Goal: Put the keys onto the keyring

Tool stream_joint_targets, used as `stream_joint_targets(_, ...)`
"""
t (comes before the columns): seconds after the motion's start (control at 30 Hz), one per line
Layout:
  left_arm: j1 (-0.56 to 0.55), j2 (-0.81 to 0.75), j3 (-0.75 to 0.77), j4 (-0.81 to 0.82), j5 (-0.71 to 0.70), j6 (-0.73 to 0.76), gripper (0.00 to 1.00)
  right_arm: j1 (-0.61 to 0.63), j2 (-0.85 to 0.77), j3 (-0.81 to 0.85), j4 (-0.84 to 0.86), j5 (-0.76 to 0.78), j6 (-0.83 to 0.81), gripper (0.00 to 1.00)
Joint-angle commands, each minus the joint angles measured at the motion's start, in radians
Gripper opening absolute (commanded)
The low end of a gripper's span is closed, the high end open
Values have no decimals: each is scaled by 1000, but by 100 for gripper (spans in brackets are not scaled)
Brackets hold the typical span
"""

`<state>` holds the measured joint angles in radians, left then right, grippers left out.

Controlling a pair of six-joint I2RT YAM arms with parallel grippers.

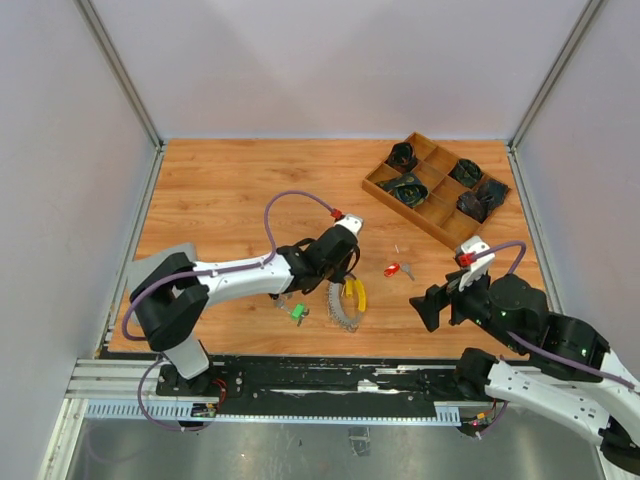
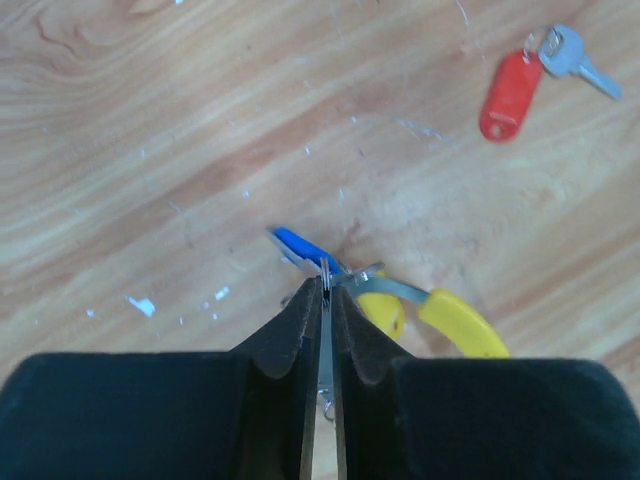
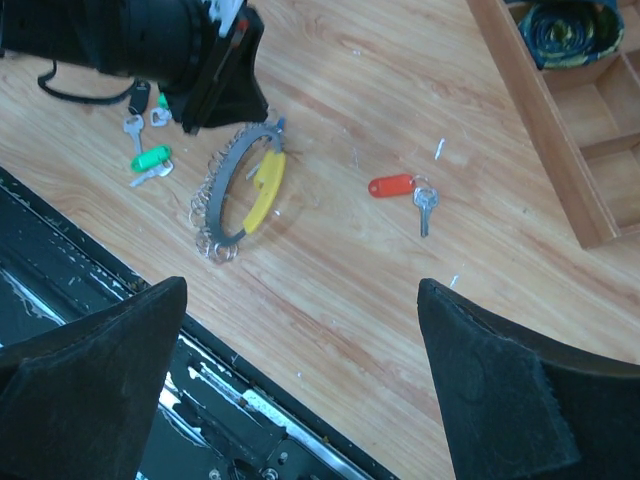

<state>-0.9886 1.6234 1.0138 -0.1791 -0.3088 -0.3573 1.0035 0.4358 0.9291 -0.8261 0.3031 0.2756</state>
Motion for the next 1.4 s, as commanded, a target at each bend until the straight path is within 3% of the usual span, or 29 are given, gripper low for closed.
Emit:
stream_joint_targets(0.0, 68, 66, 60, 87, 59, 53, 18, 7, -56, -84, 55, 65, 53, 98)
stream_joint_targets(0.13, 122, 93, 85, 110, 104, 64, 38, 6, -93, -149, 90, 109, 72, 98)
stream_joint_targets(0.27, 137, 16, 68, 123, 103, 67, 61, 6, -71, -114, 72, 153, 60, 98)
stream_joint_targets(0.5, 139, -354, -109, 177, 80, 19, 83, 7, -87, -62, 58, 204, -37, 98)
stream_joint_targets(0.57, 139, -484, -180, 177, 22, -25, 98, 6, -101, -50, 61, 207, -67, 98)
stream_joint_targets(0.77, 139, -825, -356, 75, -105, -133, 100, 6, -138, -41, 98, 243, -155, 98)
stream_joint_targets(1.03, 139, -1134, -476, -58, -179, -217, 100, 6, -144, -86, 149, 277, -173, 98)
stream_joint_targets(1.17, 138, -1209, -492, -109, -219, -219, 100, 6, -135, -102, 167, 310, -146, 98)
stream_joint_targets(1.37, 139, -1183, -470, -143, -219, -209, 100, 6, -116, -107, 167, 407, -106, 98)
